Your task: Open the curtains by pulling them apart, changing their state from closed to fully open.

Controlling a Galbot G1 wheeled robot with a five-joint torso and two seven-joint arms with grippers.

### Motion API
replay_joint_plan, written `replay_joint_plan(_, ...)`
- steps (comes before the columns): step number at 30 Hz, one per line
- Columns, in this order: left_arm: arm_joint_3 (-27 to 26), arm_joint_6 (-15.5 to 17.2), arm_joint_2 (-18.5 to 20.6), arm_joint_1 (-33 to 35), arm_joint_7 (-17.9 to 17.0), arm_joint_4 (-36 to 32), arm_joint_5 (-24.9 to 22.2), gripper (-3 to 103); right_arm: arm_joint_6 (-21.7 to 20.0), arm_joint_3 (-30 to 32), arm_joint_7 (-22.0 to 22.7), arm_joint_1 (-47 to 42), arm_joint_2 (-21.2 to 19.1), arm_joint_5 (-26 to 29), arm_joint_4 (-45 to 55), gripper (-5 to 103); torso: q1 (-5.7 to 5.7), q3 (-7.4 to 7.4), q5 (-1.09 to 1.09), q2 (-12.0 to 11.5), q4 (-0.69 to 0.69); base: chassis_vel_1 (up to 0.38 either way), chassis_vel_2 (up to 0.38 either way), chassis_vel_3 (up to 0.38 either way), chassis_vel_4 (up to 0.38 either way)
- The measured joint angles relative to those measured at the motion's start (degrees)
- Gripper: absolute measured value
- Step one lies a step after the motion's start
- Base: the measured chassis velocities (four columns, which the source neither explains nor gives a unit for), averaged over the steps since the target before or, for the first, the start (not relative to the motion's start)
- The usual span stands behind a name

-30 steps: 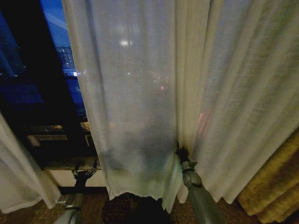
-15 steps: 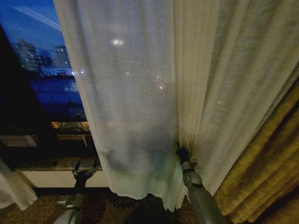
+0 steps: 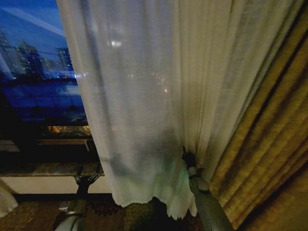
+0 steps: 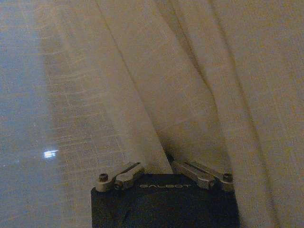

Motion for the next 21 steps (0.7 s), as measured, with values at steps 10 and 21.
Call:
replay_joint_plan(10,0.01,0.00,-0.01,0.00,0.00,0.00,0.00,100,1.64,0.32,1.46,-0.10,-0.19,-2.32,-0.17,0,-0.01,0.00,-0.01,0.00,-0.01,-0.343,-0.326,0.340,0.332)
replay_joint_plan(21,-0.03,0.00,0.01,0.00,-0.01,0.02,0.00,100,0.75,-0.23,2.75,1.30,-0.39,-6.52,-1.29,0,0.00,0.00,-0.06,0.00,0.04,-0.038,-0.047,0.046,0.034)
